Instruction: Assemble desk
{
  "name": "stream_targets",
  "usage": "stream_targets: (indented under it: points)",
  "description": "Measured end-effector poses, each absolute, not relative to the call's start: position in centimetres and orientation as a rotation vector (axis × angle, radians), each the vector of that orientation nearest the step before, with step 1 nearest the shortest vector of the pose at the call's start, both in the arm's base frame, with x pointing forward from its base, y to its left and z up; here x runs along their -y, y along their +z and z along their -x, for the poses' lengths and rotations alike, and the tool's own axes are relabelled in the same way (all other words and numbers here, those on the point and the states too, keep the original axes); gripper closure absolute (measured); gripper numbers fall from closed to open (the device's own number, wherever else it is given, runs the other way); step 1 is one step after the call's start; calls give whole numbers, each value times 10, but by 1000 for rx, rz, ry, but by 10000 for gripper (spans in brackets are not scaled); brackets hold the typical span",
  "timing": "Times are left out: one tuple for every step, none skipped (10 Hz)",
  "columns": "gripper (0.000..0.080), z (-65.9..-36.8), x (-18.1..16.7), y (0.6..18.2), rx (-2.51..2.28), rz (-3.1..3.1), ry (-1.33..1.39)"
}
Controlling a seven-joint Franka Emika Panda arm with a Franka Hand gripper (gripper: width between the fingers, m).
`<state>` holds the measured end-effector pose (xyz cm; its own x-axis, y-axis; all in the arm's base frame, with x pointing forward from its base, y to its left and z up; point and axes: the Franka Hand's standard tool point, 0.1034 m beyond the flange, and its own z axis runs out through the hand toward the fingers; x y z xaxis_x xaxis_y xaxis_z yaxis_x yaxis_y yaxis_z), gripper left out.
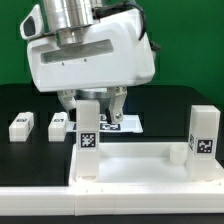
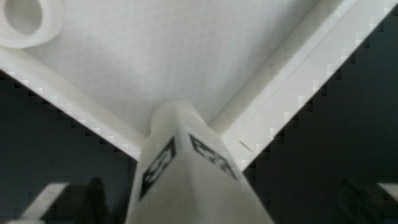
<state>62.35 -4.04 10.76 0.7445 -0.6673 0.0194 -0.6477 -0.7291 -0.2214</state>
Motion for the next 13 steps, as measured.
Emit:
stream_targets:
  points:
    - [151,-624,40,107,-967,2776,-153]
    - [151,-623,42,107,-712,2878,-177]
    - [151,-622,44,107,-404,2978,-199]
    - [151,-625,45,109,-105,3040,-218]
    - [151,-625,44,108,10,3046,-216]
    - [151,-625,44,108,-15,3042,-216]
    - [274,-625,44,108,-15,3042,-216]
    - [419,-625,43,107,-126,3031,-211]
    - [419,-625,43,108,-197,3024,-209]
    - [499,-624,48,107,-320,3012,-206]
    - [499,-624,48,107,-423,2993,-200]
    - [500,-624,48,107,-496,2977,-194]
    - [501,-625,49,107,-803,2892,-147]
